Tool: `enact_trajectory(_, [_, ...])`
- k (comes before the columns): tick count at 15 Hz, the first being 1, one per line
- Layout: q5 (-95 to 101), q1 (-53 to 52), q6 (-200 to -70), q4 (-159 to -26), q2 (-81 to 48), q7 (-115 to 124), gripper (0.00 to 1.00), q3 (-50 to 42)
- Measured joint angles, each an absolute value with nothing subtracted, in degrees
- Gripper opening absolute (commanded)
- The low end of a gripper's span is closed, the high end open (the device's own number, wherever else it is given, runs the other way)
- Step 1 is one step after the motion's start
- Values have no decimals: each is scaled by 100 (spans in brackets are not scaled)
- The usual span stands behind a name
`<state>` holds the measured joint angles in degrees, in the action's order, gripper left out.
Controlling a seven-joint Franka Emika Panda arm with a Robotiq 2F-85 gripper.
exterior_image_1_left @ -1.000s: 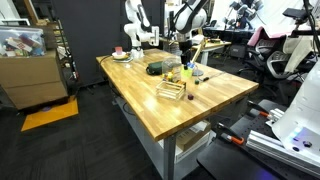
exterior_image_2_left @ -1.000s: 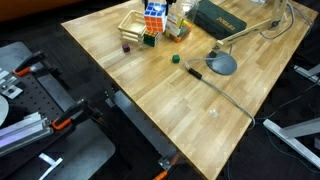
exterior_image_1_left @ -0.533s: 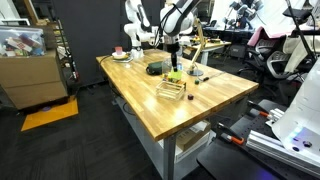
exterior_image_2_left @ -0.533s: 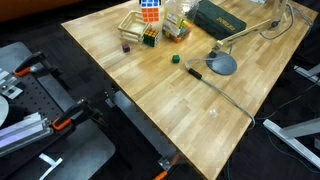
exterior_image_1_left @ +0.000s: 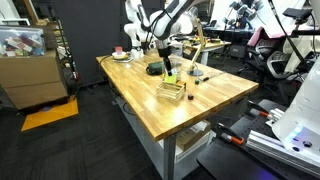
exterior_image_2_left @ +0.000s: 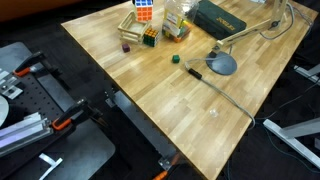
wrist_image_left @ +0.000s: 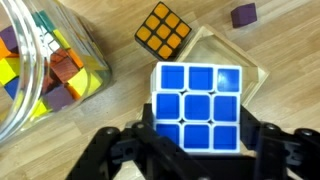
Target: Put the Rubik's cube on the right into the wooden box
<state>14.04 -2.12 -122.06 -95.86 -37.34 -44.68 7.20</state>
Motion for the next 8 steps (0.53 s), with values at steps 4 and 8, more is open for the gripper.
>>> enact_trajectory(4, [1404, -229, -11894, -9381, -3731, -4451, 78, 697])
enact_trajectory(8, [1404, -228, -11877, -9367, -3725, -4423, 78, 665])
